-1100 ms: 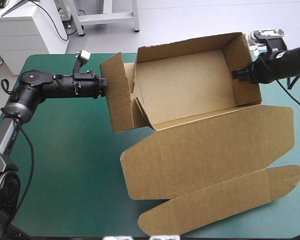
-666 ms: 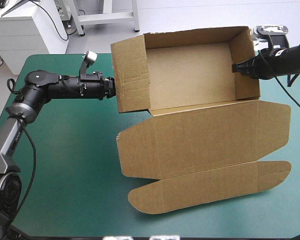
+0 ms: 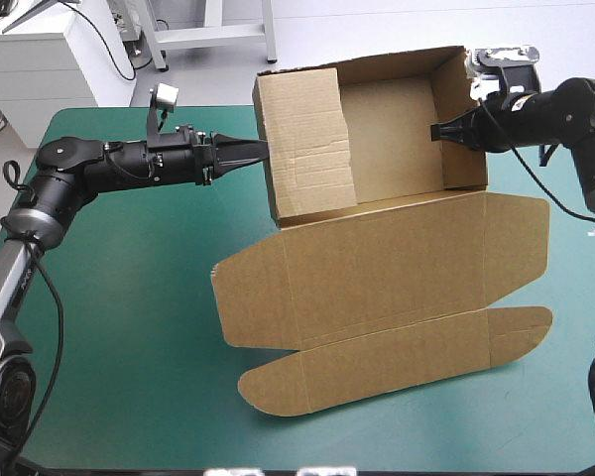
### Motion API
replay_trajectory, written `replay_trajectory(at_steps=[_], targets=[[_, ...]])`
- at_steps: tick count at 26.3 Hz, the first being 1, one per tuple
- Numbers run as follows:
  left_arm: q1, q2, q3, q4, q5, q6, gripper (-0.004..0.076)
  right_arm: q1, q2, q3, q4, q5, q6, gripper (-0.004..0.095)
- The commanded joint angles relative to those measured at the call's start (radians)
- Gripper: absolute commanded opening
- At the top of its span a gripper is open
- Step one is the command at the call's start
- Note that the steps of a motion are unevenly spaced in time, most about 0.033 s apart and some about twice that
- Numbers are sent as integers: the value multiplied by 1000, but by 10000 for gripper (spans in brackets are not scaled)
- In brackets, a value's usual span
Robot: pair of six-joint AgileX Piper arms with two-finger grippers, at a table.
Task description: Fold the box
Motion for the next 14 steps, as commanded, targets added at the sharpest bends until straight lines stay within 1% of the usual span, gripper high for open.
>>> replay_trajectory(at_steps=[1, 5, 11, 14], targets=[[-20, -46, -31, -89, 90, 40, 483, 10, -40, -26, 47, -75, 27, -15], [-29, -47, -31, -93, 90, 55, 484, 10, -40, -26, 54, -70, 32, -15], [-31, -60, -85, -89, 90, 60, 485, 10, -40, -26, 42, -60, 48, -15], [-31, -64, -100, -48, 90, 47, 485, 10, -40, -26, 46, -60, 53, -15]])
